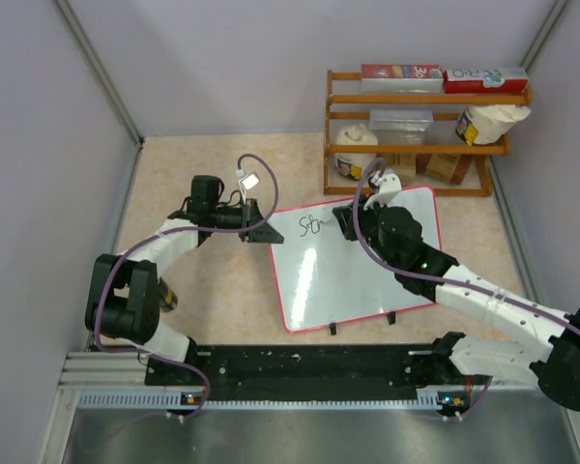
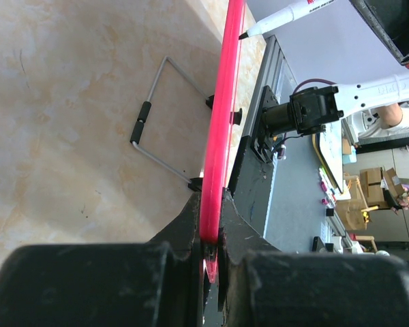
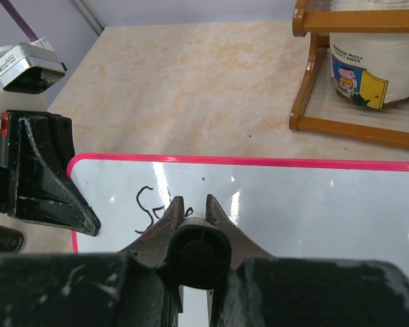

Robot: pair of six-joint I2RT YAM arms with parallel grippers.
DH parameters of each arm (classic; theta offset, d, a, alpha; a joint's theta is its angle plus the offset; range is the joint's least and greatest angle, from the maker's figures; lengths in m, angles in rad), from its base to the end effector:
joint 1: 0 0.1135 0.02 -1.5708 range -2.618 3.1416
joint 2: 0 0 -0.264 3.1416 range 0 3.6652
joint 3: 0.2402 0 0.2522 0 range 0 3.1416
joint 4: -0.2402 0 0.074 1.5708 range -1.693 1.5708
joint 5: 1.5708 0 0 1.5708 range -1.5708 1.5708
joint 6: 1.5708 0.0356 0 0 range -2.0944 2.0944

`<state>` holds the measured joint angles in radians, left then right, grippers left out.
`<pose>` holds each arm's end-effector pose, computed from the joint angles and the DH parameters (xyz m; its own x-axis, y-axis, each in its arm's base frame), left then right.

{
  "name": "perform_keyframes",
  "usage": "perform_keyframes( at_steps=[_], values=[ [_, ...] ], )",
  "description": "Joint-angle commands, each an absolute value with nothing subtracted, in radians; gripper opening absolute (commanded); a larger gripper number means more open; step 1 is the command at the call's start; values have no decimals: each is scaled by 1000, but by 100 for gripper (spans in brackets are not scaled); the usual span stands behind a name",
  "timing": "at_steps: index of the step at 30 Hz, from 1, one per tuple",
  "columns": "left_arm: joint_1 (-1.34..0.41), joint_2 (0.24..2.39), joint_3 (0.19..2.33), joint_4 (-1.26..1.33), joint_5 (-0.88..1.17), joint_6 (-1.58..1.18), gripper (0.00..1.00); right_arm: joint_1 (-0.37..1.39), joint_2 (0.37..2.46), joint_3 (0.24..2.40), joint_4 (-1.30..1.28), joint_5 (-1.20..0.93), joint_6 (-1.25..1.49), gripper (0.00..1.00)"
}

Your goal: Write a sentence on the whiteboard

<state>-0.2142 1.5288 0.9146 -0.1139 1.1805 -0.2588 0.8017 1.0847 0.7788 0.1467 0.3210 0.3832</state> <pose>0.2950 -0.0979 0.2269 -0.8219 0.0792 -0.5641 0.5638 0.2537 -0.7859 0.1852 0.1752 0.3133 -0.2762 0.2248 -0.9344 -0.3902 0.8623 0.3228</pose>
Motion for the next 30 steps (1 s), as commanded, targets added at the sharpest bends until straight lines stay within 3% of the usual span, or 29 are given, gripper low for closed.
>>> perform_keyframes(
  at_steps=[1, 14, 30],
  values=[
    [-256, 1528, 904, -158, 1039, -130, 0, 790, 1055, 770, 138, 331, 391, 0],
    [-258, 1528, 902, -158, 1037, -129, 0, 790, 1003, 804, 170, 337, 374, 0],
    [-259, 1526, 896, -158, 1032, -127, 0, 788, 1080, 835, 112, 405, 380, 0]
  ],
)
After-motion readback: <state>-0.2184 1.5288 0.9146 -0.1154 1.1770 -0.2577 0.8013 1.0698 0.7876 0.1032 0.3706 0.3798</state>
